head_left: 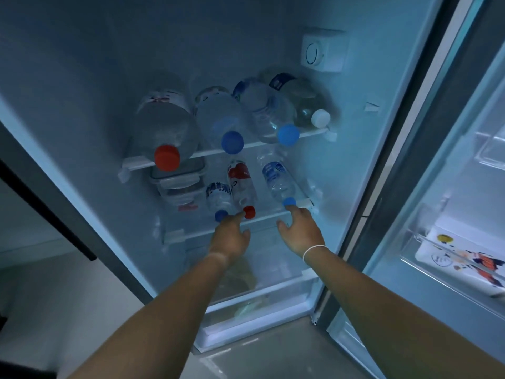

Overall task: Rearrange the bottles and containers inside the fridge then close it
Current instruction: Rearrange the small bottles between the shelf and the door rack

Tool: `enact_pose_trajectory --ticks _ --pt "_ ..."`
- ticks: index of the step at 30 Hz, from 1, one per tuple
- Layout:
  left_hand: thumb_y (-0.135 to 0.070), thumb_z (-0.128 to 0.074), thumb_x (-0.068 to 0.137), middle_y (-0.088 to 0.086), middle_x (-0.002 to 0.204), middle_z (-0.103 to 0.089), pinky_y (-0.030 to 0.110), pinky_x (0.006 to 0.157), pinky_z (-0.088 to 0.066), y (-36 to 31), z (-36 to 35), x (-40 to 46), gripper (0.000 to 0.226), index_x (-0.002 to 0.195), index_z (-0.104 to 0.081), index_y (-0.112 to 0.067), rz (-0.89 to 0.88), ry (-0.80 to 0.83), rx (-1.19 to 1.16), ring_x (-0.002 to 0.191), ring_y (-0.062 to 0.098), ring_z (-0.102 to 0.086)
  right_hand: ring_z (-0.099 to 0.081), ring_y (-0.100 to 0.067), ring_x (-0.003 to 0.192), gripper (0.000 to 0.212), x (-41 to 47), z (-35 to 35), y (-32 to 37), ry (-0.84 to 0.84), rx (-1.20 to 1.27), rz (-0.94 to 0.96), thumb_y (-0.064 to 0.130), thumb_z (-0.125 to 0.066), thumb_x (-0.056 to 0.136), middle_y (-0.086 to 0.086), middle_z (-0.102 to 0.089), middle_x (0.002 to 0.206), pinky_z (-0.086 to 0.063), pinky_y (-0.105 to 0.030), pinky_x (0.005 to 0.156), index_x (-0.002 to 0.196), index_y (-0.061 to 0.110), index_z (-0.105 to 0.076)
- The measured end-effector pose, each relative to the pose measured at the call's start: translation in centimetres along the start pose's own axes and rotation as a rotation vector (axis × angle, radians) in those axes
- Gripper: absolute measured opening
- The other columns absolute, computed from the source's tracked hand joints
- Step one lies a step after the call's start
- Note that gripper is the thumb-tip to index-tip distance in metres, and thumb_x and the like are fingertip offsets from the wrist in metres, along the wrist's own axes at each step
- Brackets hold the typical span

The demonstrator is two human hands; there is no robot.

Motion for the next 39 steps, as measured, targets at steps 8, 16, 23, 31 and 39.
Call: enact_pose_trajectory --ticks 8,16,23,31,39 --pt "-0.020 -0.047 0.094 0.010 0.141 -0.046 0.032 0.097 -0.045 -0.1 -0.7 1.7 0.054 0.146 -0.032 -0.024 -0.024 0.005 0.021 0.114 0.031 -0.056 -0.049 -0.034 0.123 0.051 1.4 0.0 -0.1 0.002 -0.006 0.007 0.033 -0.047 0.093 -0.009 -0.025 0.152 -0.044 -0.034 0.097 0.143 0.026 -0.034" --pt "-0.027 -0.045 0.095 0.014 0.136 -0.045 0.035 0.096 -0.045 -0.4 -1.9 4.2 0.054 0.147 -0.028 -0.029 0.051 0.011 0.094 0.118 0.032 -0.053 -0.053 -0.033 0.118 0.053 3.3 -0.4 -0.1 0.032 -0.005 0.016 0.031 -0.046 0.094 -0.011 -0.032 0.147 -0.045 -0.034 0.094 0.144 0.029 -0.032" --pt "-0.028 -0.045 0.095 0.016 0.140 -0.043 0.037 0.105 -0.041 -0.8 -3.2 5.6 0.057 0.148 -0.024 -0.027 0.042 0.068 0.132 0.127 0.033 -0.044 -0.056 -0.034 0.113 0.052 4.9 -0.8 -0.5 0.082 -0.023 -0.006 0.027 -0.047 0.092 -0.011 -0.039 0.141 -0.048 -0.034 0.093 0.142 0.029 -0.033" --pt "-0.023 -0.049 0.093 0.020 0.119 -0.047 0.038 0.089 -0.047 -1.5 -3.5 6.1 0.031 0.121 -0.045 -0.011 0.114 -0.055 0.060 0.107 0.037 -0.053 -0.050 -0.030 0.078 0.024 5.6 -1.1 -0.9 -0.031 -0.028 0.033 0.016 -0.053 0.087 -0.014 -0.047 0.107 -0.044 -0.029 0.070 0.112 0.016 -0.051" --pt "-0.013 -0.054 0.088 0.022 0.107 -0.057 0.031 0.072 -0.042 -0.5 -3.5 3.7 0.024 0.111 -0.048 -0.009 0.060 -0.132 0.077 0.095 0.035 -0.057 -0.056 -0.033 0.083 0.012 2.1 -1.1 -1.0 -0.148 0.062 0.036 0.011 -0.055 0.088 -0.009 -0.043 0.094 -0.050 -0.032 0.073 0.100 0.013 -0.051"
Point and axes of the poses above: each hand's wrist, its own x-axis towards the middle knuckle, its own z-axis out of the back of the hand, y = z × x, the point moved 1 cm from there along x, towards the middle knuckle
